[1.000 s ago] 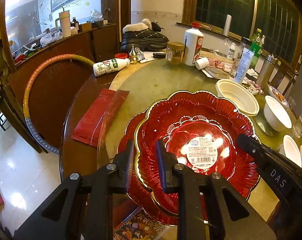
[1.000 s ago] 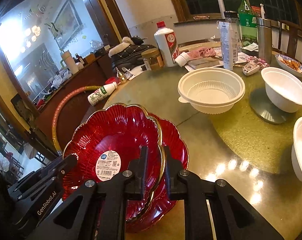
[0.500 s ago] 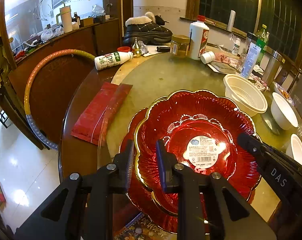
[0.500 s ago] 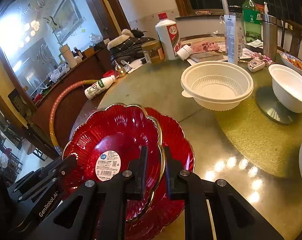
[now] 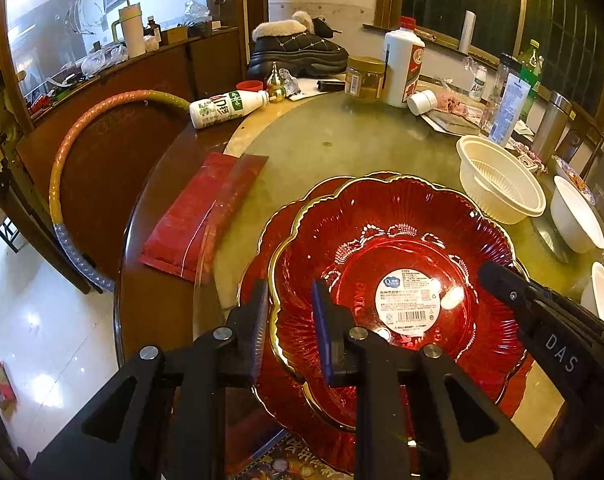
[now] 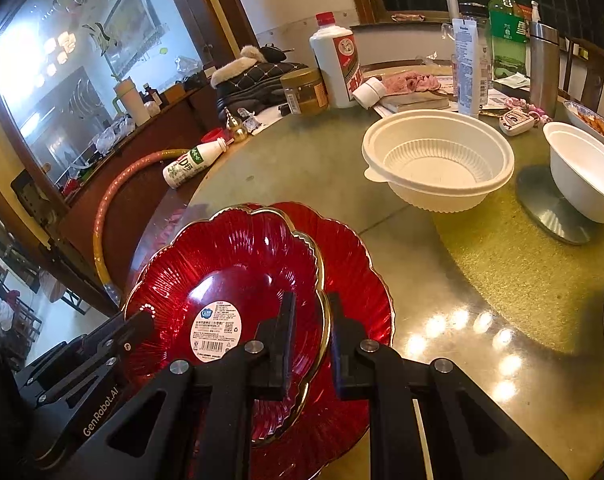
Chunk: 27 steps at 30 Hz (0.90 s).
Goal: Organize plates and bowls
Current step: 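Lift the stickered plate and lower it onto the large red plate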
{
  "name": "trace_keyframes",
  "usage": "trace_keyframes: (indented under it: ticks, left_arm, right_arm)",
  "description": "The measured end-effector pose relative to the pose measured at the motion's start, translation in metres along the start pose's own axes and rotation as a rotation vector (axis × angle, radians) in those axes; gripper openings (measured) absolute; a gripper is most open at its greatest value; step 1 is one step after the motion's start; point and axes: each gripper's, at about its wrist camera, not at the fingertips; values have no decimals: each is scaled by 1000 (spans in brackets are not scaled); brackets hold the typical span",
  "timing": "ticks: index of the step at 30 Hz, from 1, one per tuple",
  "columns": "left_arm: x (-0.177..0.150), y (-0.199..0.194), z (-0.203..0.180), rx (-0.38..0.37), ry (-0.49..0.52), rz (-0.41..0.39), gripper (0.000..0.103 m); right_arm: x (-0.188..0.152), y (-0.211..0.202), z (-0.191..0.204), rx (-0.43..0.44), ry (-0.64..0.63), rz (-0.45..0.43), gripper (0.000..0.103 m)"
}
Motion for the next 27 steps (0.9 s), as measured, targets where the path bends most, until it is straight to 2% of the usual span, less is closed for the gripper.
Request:
trace_keyframes:
  ticks: [15,20,25,27]
  left_arm:
    - [0,7,-6,30,35,24,19]
    - [0,6,-5,19,22,27,19]
    - [5,-4,-1,23,-3,2,19]
    - [6,-10,3,16,-23,-13,20]
  right_arm:
    - [-1,10,4,-75,-50,53,16]
    - [0,10,3,-91,-64,63,17]
    - [-1,10,8,-89,-91,68,31]
    - [-1,7,8,-86,-82,63,31]
Point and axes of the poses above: each gripper's, at about its wrist camera, not at the fingertips, and y roughly the way its jaws point, z to its left, x to its top, and after that the axes turned 2 degrees about -z, right-handed
